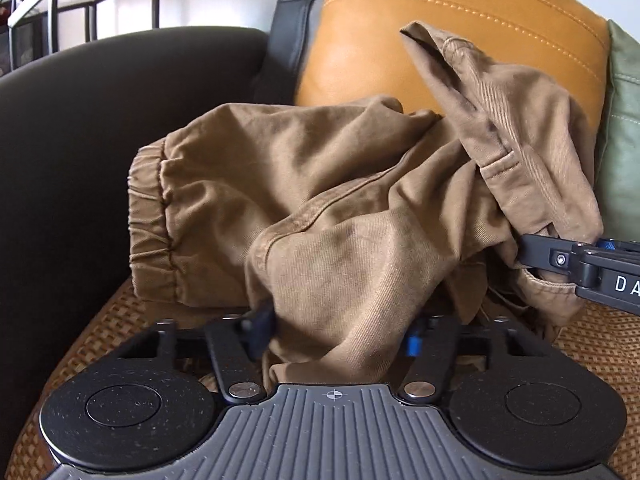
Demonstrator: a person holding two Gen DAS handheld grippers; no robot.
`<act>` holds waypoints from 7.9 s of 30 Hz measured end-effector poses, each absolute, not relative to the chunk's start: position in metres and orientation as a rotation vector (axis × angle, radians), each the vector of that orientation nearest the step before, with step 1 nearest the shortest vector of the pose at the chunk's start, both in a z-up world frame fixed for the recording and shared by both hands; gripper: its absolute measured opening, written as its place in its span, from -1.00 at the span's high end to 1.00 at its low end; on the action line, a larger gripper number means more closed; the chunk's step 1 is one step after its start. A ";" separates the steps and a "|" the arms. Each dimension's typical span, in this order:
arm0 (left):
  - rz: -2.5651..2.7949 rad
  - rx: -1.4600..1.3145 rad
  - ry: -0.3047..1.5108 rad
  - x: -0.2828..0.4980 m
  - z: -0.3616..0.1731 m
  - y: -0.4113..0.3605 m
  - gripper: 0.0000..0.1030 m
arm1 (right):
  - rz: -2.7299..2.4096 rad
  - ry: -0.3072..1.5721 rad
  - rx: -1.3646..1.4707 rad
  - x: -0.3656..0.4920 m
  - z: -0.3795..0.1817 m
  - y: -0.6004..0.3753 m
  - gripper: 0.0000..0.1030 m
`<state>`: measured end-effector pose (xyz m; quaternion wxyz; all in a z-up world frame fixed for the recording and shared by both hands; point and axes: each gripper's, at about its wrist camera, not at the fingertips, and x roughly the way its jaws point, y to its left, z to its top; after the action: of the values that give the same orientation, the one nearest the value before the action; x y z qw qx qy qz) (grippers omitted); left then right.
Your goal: Fold clothes
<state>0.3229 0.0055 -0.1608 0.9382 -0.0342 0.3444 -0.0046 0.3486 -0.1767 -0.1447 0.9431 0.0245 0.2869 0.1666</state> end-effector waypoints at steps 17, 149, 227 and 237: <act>-0.123 -0.149 0.573 0.156 -0.028 0.007 0.94 | 0.413 0.555 0.210 0.203 -0.027 -0.247 0.84; -0.372 -0.017 0.674 0.032 -0.026 -0.090 -0.67 | 0.249 0.024 0.848 -0.107 -0.142 -0.586 -0.93; 0.168 -0.400 0.741 -0.037 -0.034 0.059 0.97 | 0.565 0.463 0.538 0.060 -0.101 -0.369 -0.99; 0.201 -0.499 0.757 -0.039 -0.056 0.105 0.96 | 0.485 0.706 0.378 0.192 -0.145 -0.255 -0.73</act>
<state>-0.0394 0.1055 -0.0556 0.8941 -0.2405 0.3652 0.0968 0.1919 -0.2549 -0.1451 0.8925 0.1820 0.3401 0.2336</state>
